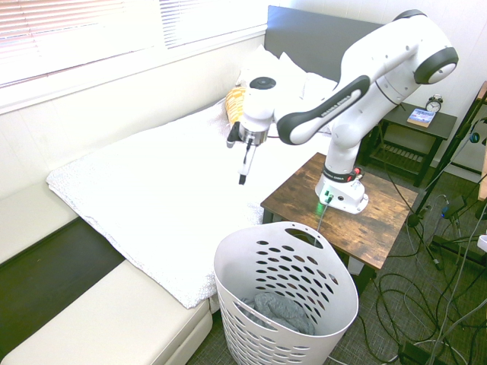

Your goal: Put my clothes in the laundry bag

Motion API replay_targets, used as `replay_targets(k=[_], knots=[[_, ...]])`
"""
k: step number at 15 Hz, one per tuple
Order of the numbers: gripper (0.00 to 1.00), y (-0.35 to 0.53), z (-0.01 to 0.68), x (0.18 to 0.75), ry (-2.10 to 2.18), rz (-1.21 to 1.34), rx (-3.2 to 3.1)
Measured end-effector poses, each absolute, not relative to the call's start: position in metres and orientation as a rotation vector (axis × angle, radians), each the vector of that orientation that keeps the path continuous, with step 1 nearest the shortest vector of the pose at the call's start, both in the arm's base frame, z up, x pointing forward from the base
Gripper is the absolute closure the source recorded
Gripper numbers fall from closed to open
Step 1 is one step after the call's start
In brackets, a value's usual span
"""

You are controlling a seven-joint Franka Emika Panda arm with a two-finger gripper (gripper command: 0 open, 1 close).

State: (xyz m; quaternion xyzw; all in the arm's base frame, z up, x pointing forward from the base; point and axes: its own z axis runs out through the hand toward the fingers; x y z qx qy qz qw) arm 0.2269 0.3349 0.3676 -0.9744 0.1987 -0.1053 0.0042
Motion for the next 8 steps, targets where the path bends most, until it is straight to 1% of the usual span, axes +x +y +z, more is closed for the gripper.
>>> replay_targets(k=[2,4,6,8], knots=[[0.0,0.278,0.364,0.298,0.764,-0.331,-3.04],[0.0,0.211,0.363,0.354,0.883,-0.321,-3.021],[0.0,0.141,0.366,0.389,0.991,-0.326,-2.995],[0.0,0.07,0.364,0.409,1.105,-0.313,-2.954]])
